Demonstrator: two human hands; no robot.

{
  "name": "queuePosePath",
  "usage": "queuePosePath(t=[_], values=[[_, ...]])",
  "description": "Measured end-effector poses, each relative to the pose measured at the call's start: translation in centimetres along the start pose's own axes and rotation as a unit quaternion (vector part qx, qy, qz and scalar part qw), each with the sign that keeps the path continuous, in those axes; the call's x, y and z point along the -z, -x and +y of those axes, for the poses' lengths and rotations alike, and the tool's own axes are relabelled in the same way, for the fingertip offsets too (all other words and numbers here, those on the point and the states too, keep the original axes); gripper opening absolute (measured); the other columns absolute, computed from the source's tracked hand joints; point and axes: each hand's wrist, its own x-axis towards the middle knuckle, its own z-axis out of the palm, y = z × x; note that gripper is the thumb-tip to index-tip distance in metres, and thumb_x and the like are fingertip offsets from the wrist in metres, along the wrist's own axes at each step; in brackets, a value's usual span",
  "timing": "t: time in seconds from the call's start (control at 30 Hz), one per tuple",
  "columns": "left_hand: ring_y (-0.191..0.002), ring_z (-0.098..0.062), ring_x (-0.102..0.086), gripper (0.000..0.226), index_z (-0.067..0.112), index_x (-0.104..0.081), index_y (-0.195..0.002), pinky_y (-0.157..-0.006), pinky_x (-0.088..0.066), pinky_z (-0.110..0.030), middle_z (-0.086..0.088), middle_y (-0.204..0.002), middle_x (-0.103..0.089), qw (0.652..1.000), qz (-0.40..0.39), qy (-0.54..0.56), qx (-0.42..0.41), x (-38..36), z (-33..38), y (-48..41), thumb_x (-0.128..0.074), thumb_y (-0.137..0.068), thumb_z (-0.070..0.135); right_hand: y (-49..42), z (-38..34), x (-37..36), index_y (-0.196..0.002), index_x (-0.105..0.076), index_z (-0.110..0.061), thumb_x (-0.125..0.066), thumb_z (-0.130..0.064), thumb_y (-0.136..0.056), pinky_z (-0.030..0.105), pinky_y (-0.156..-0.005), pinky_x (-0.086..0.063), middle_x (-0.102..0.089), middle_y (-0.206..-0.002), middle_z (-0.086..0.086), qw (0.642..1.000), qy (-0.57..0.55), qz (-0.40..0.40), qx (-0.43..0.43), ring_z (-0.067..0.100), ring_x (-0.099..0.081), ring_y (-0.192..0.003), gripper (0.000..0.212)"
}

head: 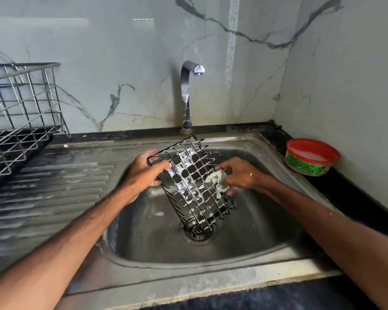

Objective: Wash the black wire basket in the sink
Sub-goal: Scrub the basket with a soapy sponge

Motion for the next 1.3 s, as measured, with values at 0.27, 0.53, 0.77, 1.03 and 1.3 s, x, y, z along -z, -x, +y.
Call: queuePosePath(t=[0.27,0.53,0.77,1.03,1.3], values=[[-0.109,-0.014,-0.069,0.09,0.019,-0.044,-0.153,-0.083,-0.065,-0.046,0.001,-0.13,-0.063,0.999,-0.031,-0.026,0.017,0.2,-0.5,-0.2,-0.081,-0.073,0.039,0.5,-0.7,0.4,-0.106,-0.07,0.006,-0.064,0.011,-0.084,0.033,-0.064,-0.063,-0.073,-0.101,0.014,0.999,0.039,0.001,0.027,0.024,-0.076,-0.07,0.023],[-0.095,-0.028,-0.072,0.033,0.017,-0.065,-0.104,-0.092,-0.061,-0.053,-0.009,-0.113,-0.07,0.995,-0.049,-0.001,0.082,0.1,-0.1,0.2,-0.08,-0.077,0.029,0.6,-0.3,0.3,-0.101,-0.072,0.008,-0.061,0.011,-0.088,0.041,-0.063,-0.064,-0.073,-0.098,0.007,0.998,0.038,0.007,0.055,0.025,-0.076,-0.07,0.017],[-0.095,-0.025,-0.063,0.093,0.013,-0.055,-0.134,-0.078,-0.064,-0.039,-0.024,-0.126,-0.066,0.995,-0.056,0.048,0.063,0.5,-0.6,-0.5,-0.076,-0.045,0.023,1.8,-1.2,0.7,-0.069,-0.074,-0.015,-0.066,0.011,-0.078,0.028,-0.055,-0.059,-0.072,-0.068,-0.004,0.984,0.111,0.076,0.119,0.002,-0.069,-0.06,0.028],[-0.108,-0.028,-0.074,0.092,0.017,-0.059,-0.137,-0.092,-0.062,-0.045,-0.007,-0.121,-0.075,0.995,-0.077,0.029,0.059,1.0,0.1,-0.2,-0.093,-0.055,0.042,1.6,-0.4,1.4,-0.087,-0.075,-0.007,-0.069,0.007,-0.087,0.026,-0.052,-0.058,-0.074,-0.079,0.005,0.989,0.031,0.087,0.113,0.012,-0.074,-0.063,0.015],[-0.085,-0.031,-0.079,0.057,0.015,-0.078,-0.109,-0.074,-0.066,-0.039,-0.009,-0.102,-0.078,0.998,-0.021,0.051,0.025,0.6,2.5,1.1,-0.082,-0.072,0.058,1.5,0.4,2.3,-0.094,-0.069,0.003,-0.061,0.009,-0.093,0.036,-0.06,-0.064,-0.073,-0.084,0.017,0.987,-0.14,0.056,0.059,0.031,-0.076,-0.073,0.01]])
